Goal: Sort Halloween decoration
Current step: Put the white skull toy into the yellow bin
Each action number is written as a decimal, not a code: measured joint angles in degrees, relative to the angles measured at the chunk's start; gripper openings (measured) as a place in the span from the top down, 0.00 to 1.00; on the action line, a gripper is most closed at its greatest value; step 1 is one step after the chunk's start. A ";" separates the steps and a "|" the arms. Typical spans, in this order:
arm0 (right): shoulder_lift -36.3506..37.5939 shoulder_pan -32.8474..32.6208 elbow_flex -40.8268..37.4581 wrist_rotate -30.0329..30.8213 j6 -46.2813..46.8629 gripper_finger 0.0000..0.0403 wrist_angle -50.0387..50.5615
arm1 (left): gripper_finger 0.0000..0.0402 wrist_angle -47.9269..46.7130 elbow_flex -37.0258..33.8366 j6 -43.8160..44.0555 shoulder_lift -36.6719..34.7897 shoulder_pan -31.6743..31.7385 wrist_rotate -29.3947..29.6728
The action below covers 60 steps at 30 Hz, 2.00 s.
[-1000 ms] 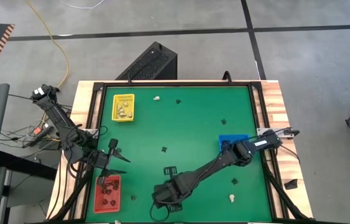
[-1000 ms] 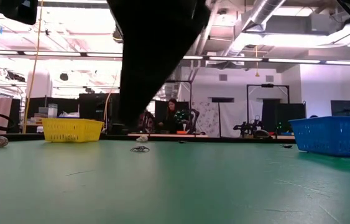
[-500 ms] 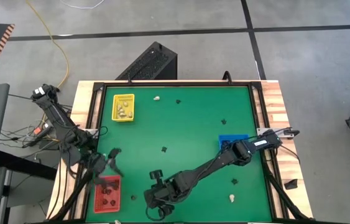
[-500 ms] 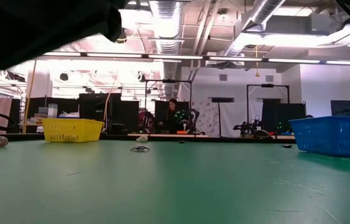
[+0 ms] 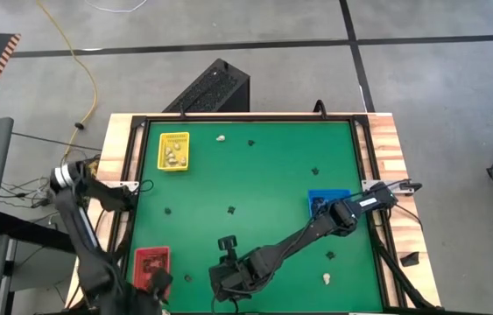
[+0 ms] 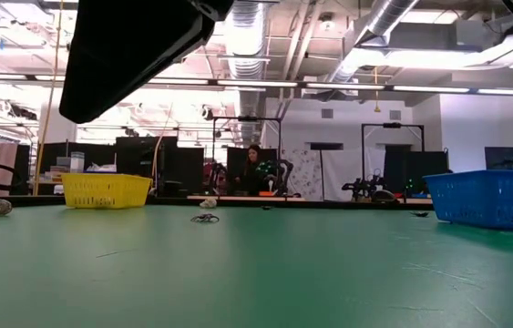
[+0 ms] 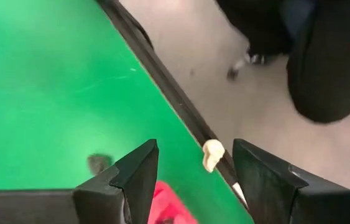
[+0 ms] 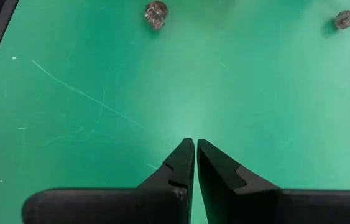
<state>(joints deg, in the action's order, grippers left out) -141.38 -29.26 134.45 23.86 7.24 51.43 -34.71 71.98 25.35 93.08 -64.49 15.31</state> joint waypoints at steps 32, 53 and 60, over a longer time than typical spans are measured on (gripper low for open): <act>0.02 1.40 0.00 0.23 -1.77 0.88 -4.38 | 0.51 -6.68 8.79 -5.23 22.43 0.72 -10.16; 0.06 1.52 0.00 0.16 -2.62 0.88 -3.90 | 0.75 -5.04 8.74 -8.44 22.43 1.24 -10.26; 0.07 1.43 0.00 0.08 -2.67 0.88 -3.68 | 0.79 -4.99 8.72 -8.15 22.82 2.28 -10.05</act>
<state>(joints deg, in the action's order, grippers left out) -141.32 -27.83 134.45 23.94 4.57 47.75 -39.70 80.71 17.21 115.90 -62.21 5.26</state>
